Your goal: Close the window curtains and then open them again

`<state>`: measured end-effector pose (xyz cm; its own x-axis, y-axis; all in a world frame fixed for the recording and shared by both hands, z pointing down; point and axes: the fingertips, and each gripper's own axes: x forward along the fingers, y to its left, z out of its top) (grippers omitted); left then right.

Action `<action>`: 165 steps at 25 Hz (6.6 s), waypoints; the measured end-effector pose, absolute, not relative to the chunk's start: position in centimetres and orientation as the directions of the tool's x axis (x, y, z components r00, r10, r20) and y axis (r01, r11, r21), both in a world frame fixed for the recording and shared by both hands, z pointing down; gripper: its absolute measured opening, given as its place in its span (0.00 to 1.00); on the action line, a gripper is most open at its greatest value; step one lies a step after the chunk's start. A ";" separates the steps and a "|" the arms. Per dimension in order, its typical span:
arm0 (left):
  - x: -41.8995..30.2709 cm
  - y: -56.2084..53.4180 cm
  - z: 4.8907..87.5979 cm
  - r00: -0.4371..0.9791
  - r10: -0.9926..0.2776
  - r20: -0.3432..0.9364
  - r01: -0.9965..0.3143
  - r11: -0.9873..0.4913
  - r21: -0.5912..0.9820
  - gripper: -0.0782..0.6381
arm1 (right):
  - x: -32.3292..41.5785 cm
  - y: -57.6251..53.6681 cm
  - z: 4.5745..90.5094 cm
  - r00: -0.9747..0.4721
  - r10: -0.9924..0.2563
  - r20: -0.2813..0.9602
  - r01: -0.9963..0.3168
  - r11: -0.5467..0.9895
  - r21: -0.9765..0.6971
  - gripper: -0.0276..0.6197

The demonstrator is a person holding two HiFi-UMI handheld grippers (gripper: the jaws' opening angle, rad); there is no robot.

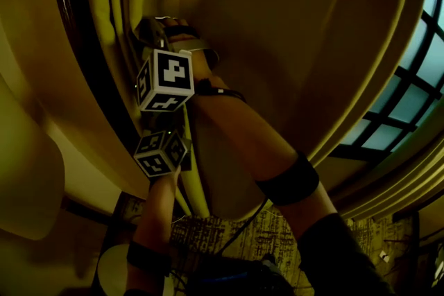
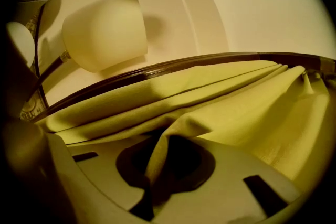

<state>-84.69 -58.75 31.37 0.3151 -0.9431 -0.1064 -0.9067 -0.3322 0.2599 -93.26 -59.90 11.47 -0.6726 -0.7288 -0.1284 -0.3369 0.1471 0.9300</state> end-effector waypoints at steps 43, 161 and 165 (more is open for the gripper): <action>-40.5 -48.2 29.2 0.592 -0.794 -0.138 -0.792 -0.605 0.080 0.12 | -36.8 -43.9 2.8 -0.314 -0.871 -0.378 -0.876 0.113 0.468 0.68; -56.1 -45.7 42.3 0.247 -0.964 0.100 -0.965 -0.236 0.111 0.12 | -45.2 -50.7 28.1 -0.597 -0.802 -0.025 -0.765 0.559 0.319 0.29; -53.3 -43.5 44.6 0.315 -0.939 0.137 -0.947 -0.304 0.100 0.12 | -39.7 -47.6 36.0 -0.516 -0.851 0.100 -0.813 0.523 0.257 0.24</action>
